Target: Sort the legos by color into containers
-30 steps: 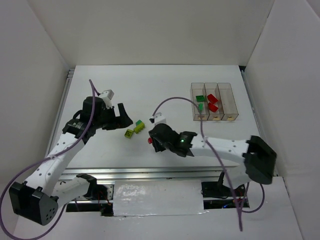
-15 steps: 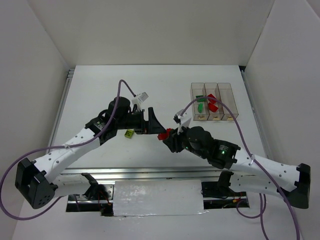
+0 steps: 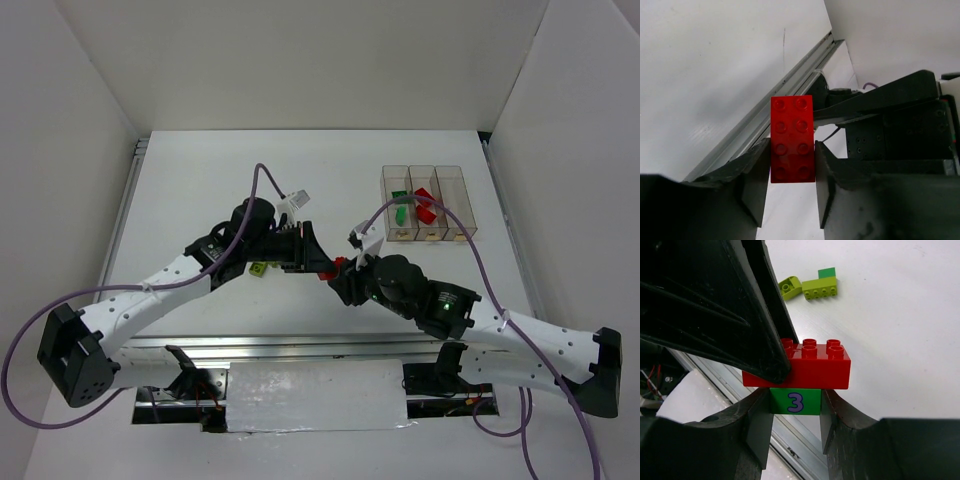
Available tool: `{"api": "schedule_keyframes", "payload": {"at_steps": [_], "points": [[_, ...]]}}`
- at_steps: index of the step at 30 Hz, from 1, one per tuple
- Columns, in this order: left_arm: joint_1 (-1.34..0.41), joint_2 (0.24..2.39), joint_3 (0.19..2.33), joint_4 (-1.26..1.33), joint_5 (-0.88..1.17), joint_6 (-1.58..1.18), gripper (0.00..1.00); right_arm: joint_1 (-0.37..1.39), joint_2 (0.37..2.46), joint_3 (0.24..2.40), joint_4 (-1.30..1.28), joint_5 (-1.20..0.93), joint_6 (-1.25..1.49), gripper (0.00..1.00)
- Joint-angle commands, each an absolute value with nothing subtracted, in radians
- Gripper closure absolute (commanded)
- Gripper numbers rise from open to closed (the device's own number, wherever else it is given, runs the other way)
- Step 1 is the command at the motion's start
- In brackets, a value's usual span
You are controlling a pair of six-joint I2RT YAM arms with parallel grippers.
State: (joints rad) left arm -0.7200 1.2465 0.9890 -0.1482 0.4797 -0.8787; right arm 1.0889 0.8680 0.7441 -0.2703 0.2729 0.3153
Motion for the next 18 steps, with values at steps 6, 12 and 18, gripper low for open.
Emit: {"api": "schedule_keyframes", "payload": {"at_steps": [6,12,18], "points": [[-0.762,1.238,1.023,-0.064,0.512,-0.910,0.88,1.094,0.864,0.749,-0.178,0.341,0.302,1.00],[-0.749,1.171,1.091,-0.216,0.326,-0.816,1.00,1.091,0.867,0.678,-0.123,0.304,0.269,1.00],[-0.641,1.034,1.143,-0.319,0.261,-0.756,1.00,1.066,0.836,0.591,-0.038,0.256,0.279,1.00]]}}
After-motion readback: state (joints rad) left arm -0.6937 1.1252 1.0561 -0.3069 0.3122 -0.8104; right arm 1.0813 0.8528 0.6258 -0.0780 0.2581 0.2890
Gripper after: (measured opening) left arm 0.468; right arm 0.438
